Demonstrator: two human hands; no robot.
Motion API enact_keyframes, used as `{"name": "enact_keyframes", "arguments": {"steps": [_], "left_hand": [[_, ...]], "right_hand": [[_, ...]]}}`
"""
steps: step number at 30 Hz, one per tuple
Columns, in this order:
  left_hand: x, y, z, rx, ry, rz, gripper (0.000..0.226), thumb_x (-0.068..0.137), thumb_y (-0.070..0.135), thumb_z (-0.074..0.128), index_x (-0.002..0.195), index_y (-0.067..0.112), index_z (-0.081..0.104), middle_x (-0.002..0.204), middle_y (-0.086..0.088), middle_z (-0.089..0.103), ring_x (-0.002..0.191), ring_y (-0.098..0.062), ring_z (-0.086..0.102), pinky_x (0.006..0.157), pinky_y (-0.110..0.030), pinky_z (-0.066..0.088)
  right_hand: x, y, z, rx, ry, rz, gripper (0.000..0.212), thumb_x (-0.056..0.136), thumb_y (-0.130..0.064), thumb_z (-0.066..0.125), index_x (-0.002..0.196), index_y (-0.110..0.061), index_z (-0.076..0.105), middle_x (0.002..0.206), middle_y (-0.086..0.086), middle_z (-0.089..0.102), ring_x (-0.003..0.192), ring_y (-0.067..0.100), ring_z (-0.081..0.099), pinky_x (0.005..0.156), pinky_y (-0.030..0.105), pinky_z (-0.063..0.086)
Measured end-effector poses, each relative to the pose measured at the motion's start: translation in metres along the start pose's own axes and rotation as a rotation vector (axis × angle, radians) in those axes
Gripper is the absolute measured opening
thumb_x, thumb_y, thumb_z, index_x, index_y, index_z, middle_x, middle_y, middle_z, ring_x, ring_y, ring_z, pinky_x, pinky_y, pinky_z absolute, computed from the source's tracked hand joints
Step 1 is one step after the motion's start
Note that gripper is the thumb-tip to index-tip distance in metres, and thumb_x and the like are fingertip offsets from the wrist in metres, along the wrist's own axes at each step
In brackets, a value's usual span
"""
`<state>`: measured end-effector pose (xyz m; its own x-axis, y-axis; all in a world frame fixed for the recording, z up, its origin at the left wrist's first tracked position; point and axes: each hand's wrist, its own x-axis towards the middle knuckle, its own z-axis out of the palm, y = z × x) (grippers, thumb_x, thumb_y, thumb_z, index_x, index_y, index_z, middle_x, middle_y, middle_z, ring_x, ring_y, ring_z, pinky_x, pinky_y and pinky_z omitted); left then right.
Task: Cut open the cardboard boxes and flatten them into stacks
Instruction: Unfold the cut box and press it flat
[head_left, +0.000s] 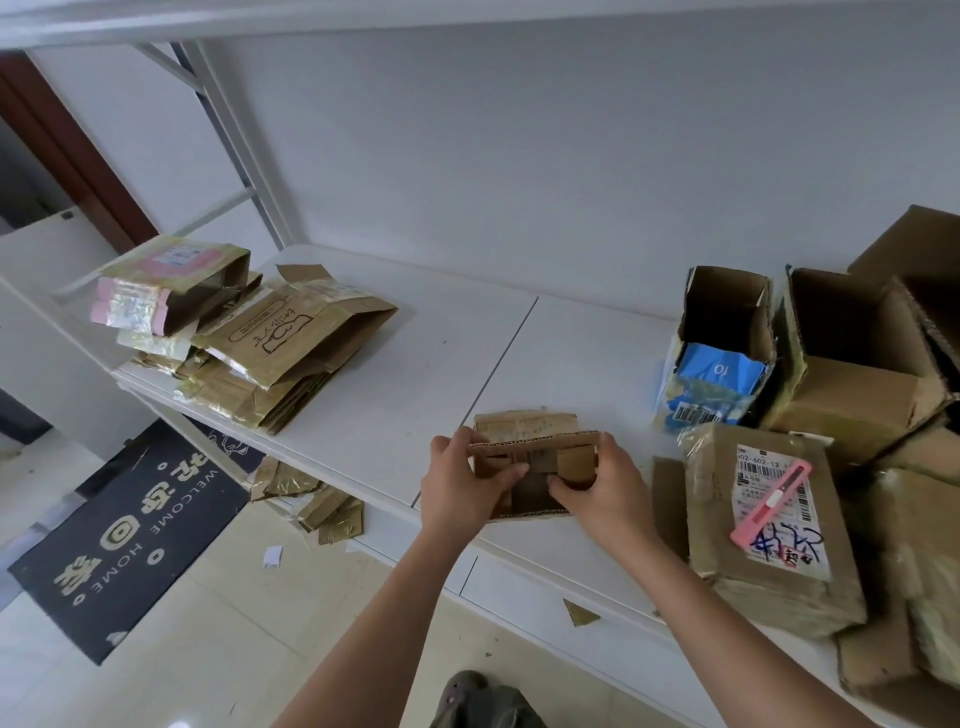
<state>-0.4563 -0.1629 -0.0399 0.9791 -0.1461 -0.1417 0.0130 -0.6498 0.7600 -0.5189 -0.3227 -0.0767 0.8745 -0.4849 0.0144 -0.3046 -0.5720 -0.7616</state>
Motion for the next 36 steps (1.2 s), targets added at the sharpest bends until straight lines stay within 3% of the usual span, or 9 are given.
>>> {"name": "enact_keyframes", "arguments": {"steps": [6,9,13,16,19,23,26,31,36], "left_hand": [[-0.001,0.011,-0.001,-0.017,0.079,-0.097,0.036,0.077,0.027,0.073,0.108,0.026,0.056,0.111,0.006,0.047,0.084,-0.02,0.054,0.071,-0.028,0.042],[0.004,0.007,-0.012,-0.386,-0.068,-0.098,0.03,0.086,0.007,0.061,0.112,0.023,0.064,0.12,0.0,0.051,0.086,-0.015,0.057,0.071,-0.026,0.052],[0.015,-0.009,-0.037,-0.72,-0.256,-0.266,0.053,0.087,-0.02,0.03,0.115,0.004,0.068,0.122,-0.011,0.06,0.103,-0.024,0.062,0.096,-0.045,0.053],[0.022,-0.03,-0.042,-0.587,-0.296,-0.398,0.05,0.09,-0.016,0.025,0.113,0.0,0.067,0.122,-0.009,0.063,0.112,-0.021,0.062,0.101,-0.04,0.051],[0.028,-0.044,-0.034,-0.263,-0.192,-0.312,0.036,0.094,-0.002,0.041,0.123,0.005,0.064,0.12,-0.005,0.061,0.111,-0.023,0.058,0.103,-0.042,0.048],[0.032,-0.042,-0.011,-0.271,-0.176,-0.283,0.053,0.094,0.023,0.062,0.141,0.009,0.042,0.119,-0.008,0.059,0.102,-0.025,0.063,0.09,-0.04,0.055],[0.038,-0.034,0.0,-0.339,-0.225,-0.335,0.062,0.093,0.019,0.065,0.146,0.003,0.037,0.109,-0.011,0.066,0.091,-0.028,0.069,0.085,-0.04,0.058],[0.042,-0.021,-0.005,-0.319,-0.263,-0.33,0.019,0.092,0.007,0.066,0.11,0.0,0.065,0.09,-0.007,0.069,0.072,-0.021,0.068,0.057,-0.026,0.057],[0.042,-0.026,-0.009,-0.449,-0.109,-0.332,0.017,0.088,-0.005,0.061,0.088,0.011,0.065,0.081,-0.006,0.067,0.063,-0.021,0.061,0.052,-0.028,0.049]], "right_hand": [[0.001,-0.001,-0.01,0.161,-0.179,0.015,0.067,0.066,-0.049,0.068,0.129,-0.034,0.049,0.114,-0.005,0.057,0.106,0.011,0.057,0.086,0.032,0.056],[0.005,-0.004,-0.026,0.178,-0.266,-0.003,0.075,0.085,-0.022,0.069,0.148,-0.035,0.031,0.124,-0.002,0.044,0.11,0.008,0.048,0.08,0.011,0.043],[0.014,-0.006,-0.042,0.023,-0.313,-0.173,0.08,0.089,0.005,0.059,0.154,-0.028,0.027,0.151,-0.007,0.03,0.139,0.01,0.034,0.106,0.012,0.033],[0.011,-0.01,-0.039,-0.164,-0.486,-0.245,0.086,0.086,0.012,0.055,0.153,-0.033,0.025,0.159,-0.016,0.015,0.144,0.008,0.022,0.113,0.025,0.035],[0.01,-0.012,-0.035,-0.222,-0.548,-0.197,0.082,0.085,0.01,0.053,0.153,-0.03,0.031,0.157,-0.018,0.018,0.139,0.009,0.03,0.102,0.021,0.043],[0.014,-0.003,-0.033,-0.167,-0.482,-0.152,0.061,0.089,0.003,0.053,0.144,-0.024,0.046,0.144,-0.011,0.038,0.125,0.006,0.044,0.088,0.011,0.038],[0.015,0.002,-0.034,-0.091,-0.447,-0.122,0.052,0.091,0.002,0.055,0.139,-0.019,0.053,0.135,-0.008,0.045,0.127,0.009,0.048,0.095,0.014,0.041],[0.016,0.003,-0.037,0.002,-0.422,-0.066,0.041,0.095,-0.003,0.055,0.131,-0.021,0.057,0.127,-0.011,0.048,0.122,0.01,0.052,0.104,0.026,0.045],[0.019,-0.001,-0.042,0.346,-0.271,0.129,0.031,0.101,-0.02,0.05,0.13,-0.031,0.048,0.125,-0.006,0.054,0.092,0.008,0.068,0.077,0.017,0.053]]}}
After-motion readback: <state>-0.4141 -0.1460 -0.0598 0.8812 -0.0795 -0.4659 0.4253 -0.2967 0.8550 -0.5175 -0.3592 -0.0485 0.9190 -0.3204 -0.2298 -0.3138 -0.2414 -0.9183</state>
